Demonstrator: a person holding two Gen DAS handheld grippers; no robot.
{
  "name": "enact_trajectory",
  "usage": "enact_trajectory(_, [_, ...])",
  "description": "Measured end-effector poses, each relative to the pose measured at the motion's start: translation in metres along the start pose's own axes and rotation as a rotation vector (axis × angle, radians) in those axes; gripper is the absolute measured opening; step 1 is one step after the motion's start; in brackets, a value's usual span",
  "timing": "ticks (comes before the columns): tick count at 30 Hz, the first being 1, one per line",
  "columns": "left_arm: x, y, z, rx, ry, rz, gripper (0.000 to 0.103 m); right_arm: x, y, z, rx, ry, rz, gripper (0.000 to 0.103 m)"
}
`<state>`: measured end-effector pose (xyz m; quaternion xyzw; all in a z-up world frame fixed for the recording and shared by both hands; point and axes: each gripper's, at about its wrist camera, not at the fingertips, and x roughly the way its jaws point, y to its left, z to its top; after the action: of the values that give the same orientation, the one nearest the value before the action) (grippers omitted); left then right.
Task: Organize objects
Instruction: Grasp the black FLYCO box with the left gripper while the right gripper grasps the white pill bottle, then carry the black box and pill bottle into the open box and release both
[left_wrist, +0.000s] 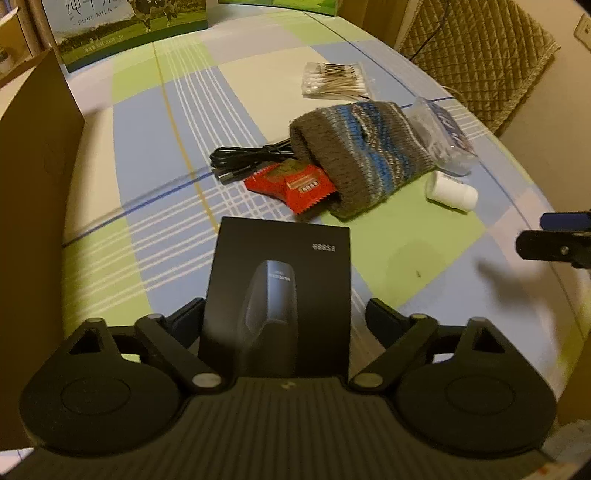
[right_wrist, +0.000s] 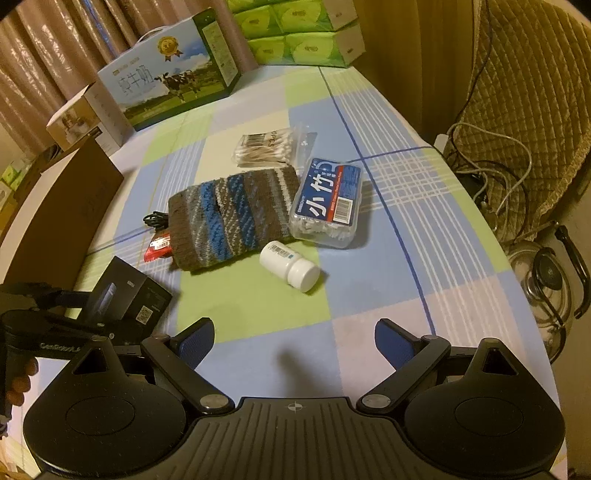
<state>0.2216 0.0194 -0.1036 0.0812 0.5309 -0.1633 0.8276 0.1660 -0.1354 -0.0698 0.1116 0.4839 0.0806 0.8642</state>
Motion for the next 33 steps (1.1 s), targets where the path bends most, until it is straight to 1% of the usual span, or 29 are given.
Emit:
enact_trajectory(1, [0.000,-0.001,0.000,0.008,-0.001,0.016,0.077,0.001,-0.001,0.000,-0.006,-0.003,0.004,0.091])
enact_trajectory(4, [0.000,-0.001,-0.001,-0.002,-0.002,0.024,0.078,0.003,-0.001,0.001,-0.038,-0.019,0.012,0.091])
enact_trajectory(7, [-0.002,0.001,-0.005,-0.032,-0.007,0.038,0.077,0.009,0.002,0.002,-0.103,-0.040,0.021,0.090])
enact_trajectory(8, [-0.003,0.001,-0.006,-0.046,-0.010,0.045,0.077,0.011,0.003,0.003,-0.129,-0.051,0.022,0.084])
enact_trajectory(9, [-0.005,0.004,-0.008,-0.072,-0.013,0.055,0.077,0.013,0.005,0.004,-0.158,-0.059,0.026,0.072])
enact_trajectory(11, [-0.007,0.010,-0.011,-0.123,-0.018,0.072,0.077,0.020,0.006,0.007,-0.209,-0.065,0.046,0.063])
enact_trajectory(13, [-0.010,0.017,-0.014,-0.176,-0.022,0.086,0.077,0.027,0.007,0.011,-0.252,-0.078,0.055,0.057])
enact_trajectory(14, [-0.012,0.021,-0.015,-0.194,-0.022,0.092,0.077,0.030,0.008,0.012,-0.281,-0.090,0.055,0.051])
enact_trajectory(15, [-0.013,0.024,-0.016,-0.204,-0.022,0.098,0.077,0.033,0.008,0.014,-0.308,-0.095,0.052,0.047])
enact_trajectory(17, [-0.016,0.029,-0.017,-0.222,-0.022,0.117,0.077,0.041,0.010,0.018,-0.369,-0.086,0.057,0.043])
enact_trajectory(22, [-0.024,0.034,-0.020,-0.261,-0.036,0.131,0.077,0.060,0.013,0.020,-0.458,-0.057,0.043,0.039])
enact_trajectory(25, [-0.027,0.035,-0.021,-0.280,-0.042,0.131,0.077,0.068,0.017,0.019,-0.501,-0.049,0.036,0.035])
enact_trajectory(26, [-0.028,0.035,-0.022,-0.284,-0.044,0.132,0.077,0.069,0.018,0.019,-0.511,-0.046,0.033,0.026])
enact_trajectory(28, [-0.030,0.035,-0.023,-0.290,-0.048,0.134,0.077,0.072,0.020,0.017,-0.531,-0.044,0.025,0.025])
enact_trajectory(31, [-0.034,0.036,-0.025,-0.300,-0.055,0.136,0.077,0.072,0.025,0.016,-0.531,-0.030,0.021,0.024])
enact_trajectory(33, [-0.038,0.036,-0.026,-0.306,-0.064,0.134,0.077,0.067,0.025,0.018,-0.486,-0.021,0.054,0.024])
